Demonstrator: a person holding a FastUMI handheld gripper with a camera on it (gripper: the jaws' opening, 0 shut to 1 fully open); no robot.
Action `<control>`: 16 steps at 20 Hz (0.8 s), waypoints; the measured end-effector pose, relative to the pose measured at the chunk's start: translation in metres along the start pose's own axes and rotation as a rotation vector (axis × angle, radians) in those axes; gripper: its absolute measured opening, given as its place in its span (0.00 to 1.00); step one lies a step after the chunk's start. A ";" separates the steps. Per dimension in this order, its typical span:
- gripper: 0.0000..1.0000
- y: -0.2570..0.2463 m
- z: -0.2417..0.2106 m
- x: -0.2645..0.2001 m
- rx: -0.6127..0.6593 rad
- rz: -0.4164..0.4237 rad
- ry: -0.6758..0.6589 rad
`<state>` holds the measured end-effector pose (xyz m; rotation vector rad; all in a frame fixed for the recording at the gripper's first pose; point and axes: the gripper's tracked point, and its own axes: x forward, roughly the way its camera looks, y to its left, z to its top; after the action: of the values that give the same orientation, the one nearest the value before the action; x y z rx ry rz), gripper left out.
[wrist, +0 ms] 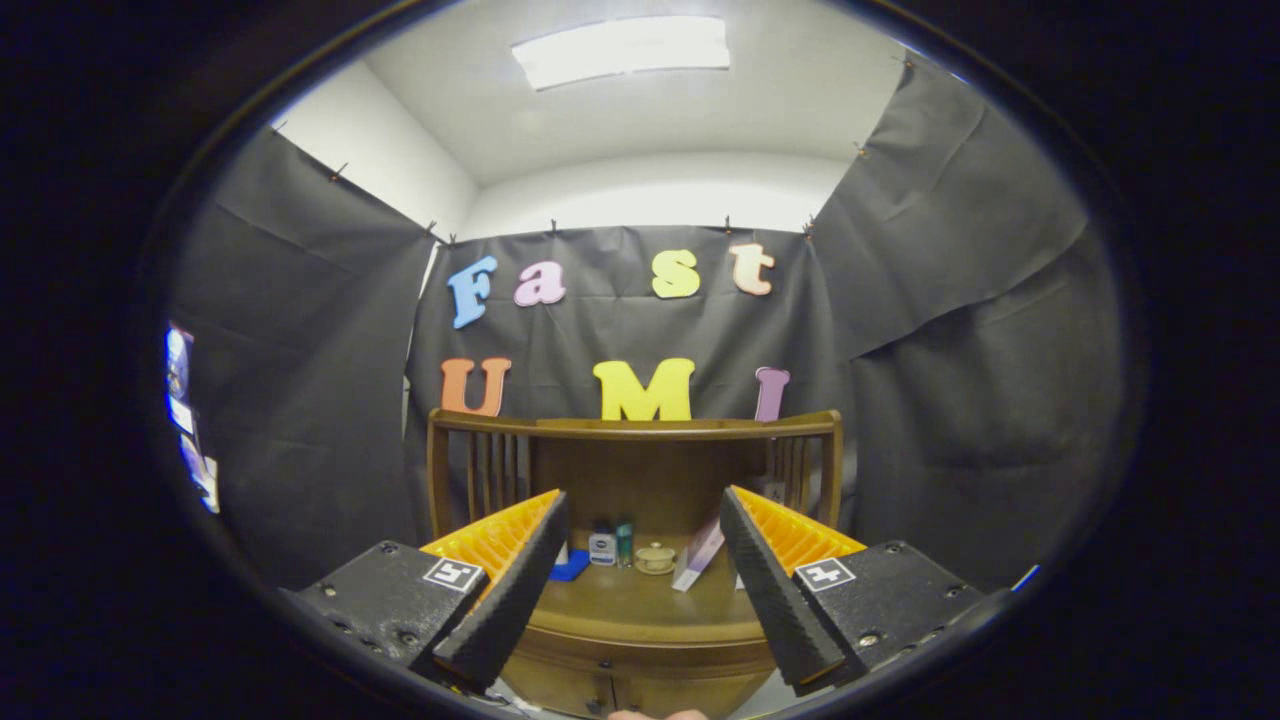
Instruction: Pull open the drawer, take out the items inside it, and place them on the countertop above the cabinet.
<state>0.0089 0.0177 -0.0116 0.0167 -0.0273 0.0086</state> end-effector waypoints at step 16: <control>0.98 0.045 -0.170 0.054 0.079 0.069 0.214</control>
<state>0.0666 0.0661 -0.1795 0.0940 0.1866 0.0808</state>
